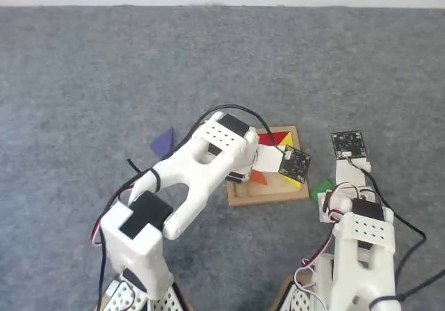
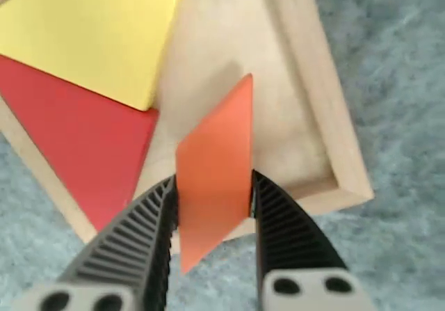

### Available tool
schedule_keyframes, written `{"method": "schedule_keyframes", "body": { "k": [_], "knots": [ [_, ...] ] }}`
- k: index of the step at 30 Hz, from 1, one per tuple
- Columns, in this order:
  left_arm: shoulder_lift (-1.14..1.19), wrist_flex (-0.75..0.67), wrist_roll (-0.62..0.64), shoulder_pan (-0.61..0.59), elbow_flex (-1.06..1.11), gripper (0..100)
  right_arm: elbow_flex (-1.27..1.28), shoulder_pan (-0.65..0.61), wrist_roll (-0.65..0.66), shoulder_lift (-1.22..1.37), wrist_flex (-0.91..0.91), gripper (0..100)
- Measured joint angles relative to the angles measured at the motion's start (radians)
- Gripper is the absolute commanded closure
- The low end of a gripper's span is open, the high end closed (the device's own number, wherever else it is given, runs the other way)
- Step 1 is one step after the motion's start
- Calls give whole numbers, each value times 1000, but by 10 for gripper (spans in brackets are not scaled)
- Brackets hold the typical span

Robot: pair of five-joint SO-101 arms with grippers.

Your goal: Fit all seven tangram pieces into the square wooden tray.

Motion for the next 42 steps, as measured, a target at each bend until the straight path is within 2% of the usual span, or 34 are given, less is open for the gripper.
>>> {"method": "schedule_keyframes", "body": {
  "k": [23, 25, 27, 29, 33, 36, 38, 42],
  "knots": [
    [12, 57, 37, -61, -78, 985, 0, 0, 0, 0, 0, 854],
    [12, 57, 77, -78, -78, 985, 0, 0, 0, 0, 0, 854],
    [12, 57, 195, -104, -78, 986, 0, 0, 0, 0, 0, 854],
    [12, 63, 367, -144, -81, 986, 0, 0, 0, 0, 0, 854],
    [12, 84, 825, -262, -107, 986, 0, 0, 0, 0, 0, 854],
    [12, 84, 1119, -308, -112, 986, 0, 0, 0, 0, 0, 854],
    [12, 89, 1246, -308, -112, 986, 0, 0, 0, 0, 0, 854],
    [12, 91, 1405, -307, -112, 986, 0, 0, 0, 0, 0, 854]
  ]
}}
